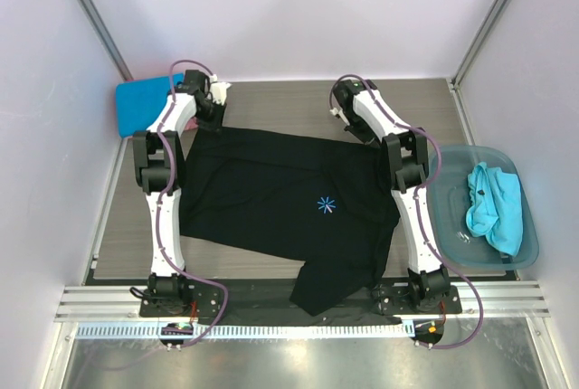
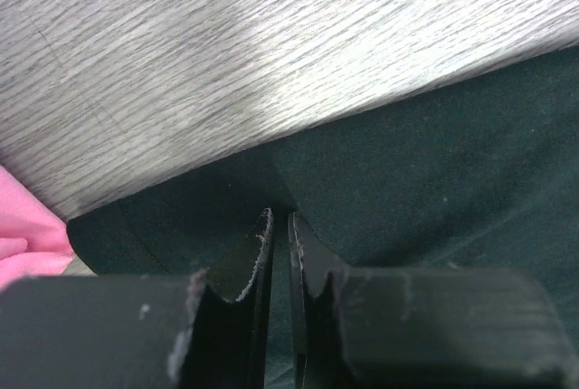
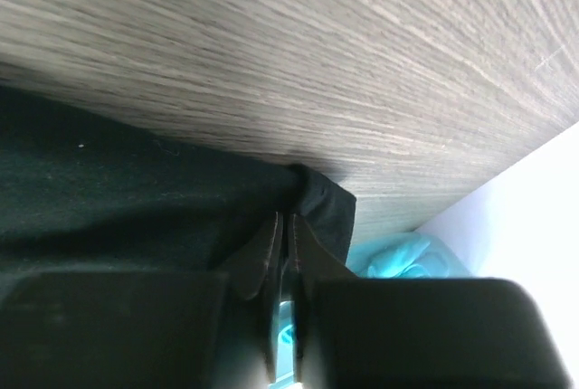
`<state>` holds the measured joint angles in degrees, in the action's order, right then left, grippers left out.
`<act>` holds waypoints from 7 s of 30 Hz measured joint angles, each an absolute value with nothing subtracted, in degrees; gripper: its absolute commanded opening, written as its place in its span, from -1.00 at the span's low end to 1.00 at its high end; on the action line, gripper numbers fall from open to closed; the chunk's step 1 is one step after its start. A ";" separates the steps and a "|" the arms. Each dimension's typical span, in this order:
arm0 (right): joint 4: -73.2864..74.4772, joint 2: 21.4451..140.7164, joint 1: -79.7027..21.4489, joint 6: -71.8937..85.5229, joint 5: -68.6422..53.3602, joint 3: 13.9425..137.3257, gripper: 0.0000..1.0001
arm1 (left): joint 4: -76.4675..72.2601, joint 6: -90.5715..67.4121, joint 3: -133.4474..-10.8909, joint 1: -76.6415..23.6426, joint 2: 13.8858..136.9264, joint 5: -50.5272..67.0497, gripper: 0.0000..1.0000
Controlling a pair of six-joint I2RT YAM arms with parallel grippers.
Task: Fold and stack the t-shirts
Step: Fold the tshirt
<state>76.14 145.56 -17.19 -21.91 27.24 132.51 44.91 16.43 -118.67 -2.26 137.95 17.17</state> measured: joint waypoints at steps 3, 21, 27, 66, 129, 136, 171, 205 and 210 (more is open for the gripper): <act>76.20 145.56 -17.19 -21.65 27.99 132.31 -0.97 | 44.60 16.38 -118.52 -2.28 137.95 17.21 -0.77; 76.38 141.25 -9.13 -18.41 23.03 133.27 -0.97 | 43.18 15.59 -117.84 -2.28 137.84 16.95 -0.86; 76.42 140.97 -4.56 -17.39 14.13 134.10 -0.98 | 43.27 15.33 -117.95 -2.31 137.91 16.47 -0.87; 77.36 136.99 7.79 -14.55 -7.94 135.31 -0.12 | 42.46 16.86 -116.68 -4.19 137.08 11.46 -0.91; 77.08 145.21 7.51 -11.57 -3.09 135.44 -0.98 | 41.10 17.17 -115.04 -4.91 136.22 8.51 -0.93; 77.54 145.14 8.27 -11.42 -4.62 139.15 -0.73 | 41.08 17.15 -115.04 -5.04 136.22 8.08 -0.93; 77.25 128.38 5.43 -13.13 -17.50 115.90 -0.25 | 40.99 17.19 -114.93 -5.23 136.11 7.46 -0.93; 76.79 133.84 3.77 -14.44 -11.09 114.87 -0.92 | 40.97 17.21 -114.91 -5.37 136.11 7.18 -0.94; 76.79 134.04 4.21 -14.66 -11.03 114.80 -0.98 | 40.99 17.21 -114.91 -5.41 136.11 7.05 -0.94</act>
